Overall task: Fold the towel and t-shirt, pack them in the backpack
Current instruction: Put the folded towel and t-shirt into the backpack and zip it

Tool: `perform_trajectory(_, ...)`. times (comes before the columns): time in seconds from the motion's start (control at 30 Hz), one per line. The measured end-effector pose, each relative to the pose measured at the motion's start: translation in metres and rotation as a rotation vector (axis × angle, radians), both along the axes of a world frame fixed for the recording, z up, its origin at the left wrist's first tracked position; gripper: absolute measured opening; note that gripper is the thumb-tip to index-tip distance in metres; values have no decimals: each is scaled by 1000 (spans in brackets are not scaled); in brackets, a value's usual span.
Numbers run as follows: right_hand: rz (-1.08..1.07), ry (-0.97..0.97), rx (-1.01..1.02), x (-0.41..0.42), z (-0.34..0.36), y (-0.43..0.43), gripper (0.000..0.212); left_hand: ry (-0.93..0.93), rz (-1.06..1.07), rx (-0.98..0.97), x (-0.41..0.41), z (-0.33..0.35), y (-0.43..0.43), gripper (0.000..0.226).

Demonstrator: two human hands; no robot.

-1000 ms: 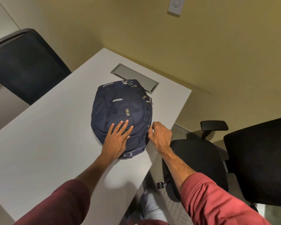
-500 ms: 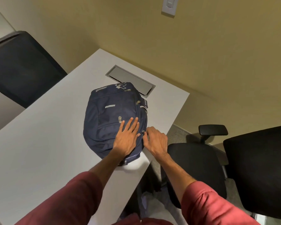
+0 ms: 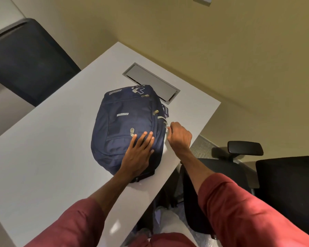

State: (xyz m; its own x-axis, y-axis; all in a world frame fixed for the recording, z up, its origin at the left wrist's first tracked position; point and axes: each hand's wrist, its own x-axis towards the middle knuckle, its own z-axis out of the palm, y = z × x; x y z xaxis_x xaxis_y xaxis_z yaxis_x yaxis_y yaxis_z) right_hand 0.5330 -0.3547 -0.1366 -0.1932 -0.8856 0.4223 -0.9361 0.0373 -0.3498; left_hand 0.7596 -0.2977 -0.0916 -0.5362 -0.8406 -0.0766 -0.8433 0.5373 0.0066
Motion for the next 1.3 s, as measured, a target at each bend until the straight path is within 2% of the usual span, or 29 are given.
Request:
perform_trajectory(0.17,-15,-11,-9,1,-8,-19,19,64,17,-26,-14,14,-25,69)
perform_trajectory(0.3,-20,-18,54,6,-1,-18,29,24,88,16,-42,19,-60,79)
perform_trajectory(0.43,-14,4,113,-2,-1,-21,31,-49,109,36,-48,6,-55,71)
perform_trajectory(0.6,-18,-87,123,1,-6,-38,28,14,119,42,-38,-3,-53,66)
perform_trajectory(0.77,-72,-141,243,8,-7,-37,19,87,102,105,-37,-2,-50,63)
perform_trajectory(0.87,-152,-109,160,14,-8,-41,20,184,95,91,-24,3,-49,63)
perform_trajectory(0.93,-181,-51,55,25,0,-49,26,275,118,14,-8,10,-53,59)
perform_trajectory(1.03,-22,-33,-23,61,32,-62,33,397,280,-94,24,17,-66,55)
perform_trajectory(1.13,186,-114,-71,114,63,-68,39,370,548,-97,64,19,-80,57)
perform_trajectory(1.2,256,-117,-29,152,70,-72,47,319,666,-39,88,18,-87,58)
perform_trajectory(1.3,291,-56,157,198,62,-74,63,322,789,68,121,4,-89,64)
